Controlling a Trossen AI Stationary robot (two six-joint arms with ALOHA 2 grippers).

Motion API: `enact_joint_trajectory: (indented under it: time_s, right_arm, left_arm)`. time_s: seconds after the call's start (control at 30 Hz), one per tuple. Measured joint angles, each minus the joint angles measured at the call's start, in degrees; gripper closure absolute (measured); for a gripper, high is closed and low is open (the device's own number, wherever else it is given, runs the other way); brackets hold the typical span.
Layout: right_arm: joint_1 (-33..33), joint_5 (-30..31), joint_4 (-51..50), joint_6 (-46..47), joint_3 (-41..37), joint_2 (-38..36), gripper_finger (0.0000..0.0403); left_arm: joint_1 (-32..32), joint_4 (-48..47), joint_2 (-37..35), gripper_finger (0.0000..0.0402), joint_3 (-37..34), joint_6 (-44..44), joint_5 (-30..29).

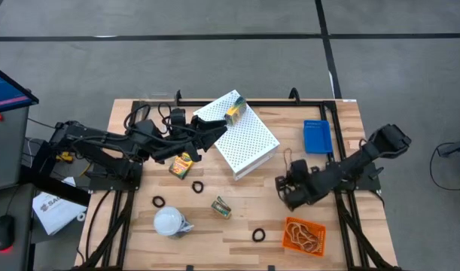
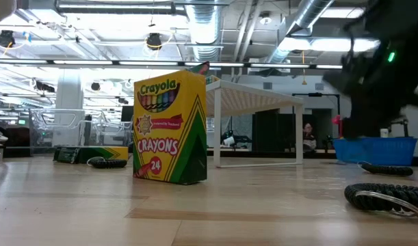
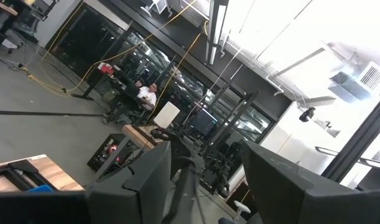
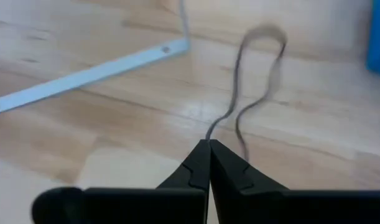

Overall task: Pick & Place Office Desk Supplies
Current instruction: Put the black rubber band into the orange bin

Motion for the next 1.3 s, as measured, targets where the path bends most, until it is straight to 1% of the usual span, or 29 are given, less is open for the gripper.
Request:
enact_joint_trajectory:
  time_s: [0.17,0.3,0.57,0.73,1.0,1.13,1.23,1.3]
  right_arm:
    - [6.08,5.08,-15.48,6.45,9.96,0.04,0.0402]
    - [9.70,6.99,-23.98,10.07,15.30,0.01,0.0402]
    - [15.86,7.52,-31.86,12.59,22.55,0.01,0.0403]
    - [19.26,8.48,-37.19,15.71,28.39,-0.10,0.0403]
    - [23.75,8.91,-37.18,16.04,38.49,-0.25,0.0403]
    - [25.32,8.50,-34.36,17.25,42.52,-0.24,0.0403]
    - [26.43,6.27,-31.40,16.78,43.64,-0.35,0.0403]
    - [27.53,4.33,-29.93,17.65,43.67,-0.23,0.0403]
  left_arm:
    - [-0.29,-0.12,0.00,0.0211,0.00,0.02,0.00]
    - [-1.00,-0.16,0.00,0.0211,0.00,0.10,0.00]
    - [-2.64,-0.21,0.00,0.0211,0.00,0.30,0.00]
    - [-4.00,-0.20,0.00,0.0211,0.00,3.20,-0.02]
    - [-6.05,-0.37,0.00,0.0211,0.00,9.25,0.82]
    - [-6.05,-0.42,0.00,0.0211,0.00,9.50,4.36]
    - [-6.43,-0.76,0.00,0.0211,0.00,9.70,7.53]
    - [-7.03,-0.81,0.00,0.0211,0.00,9.72,8.65]
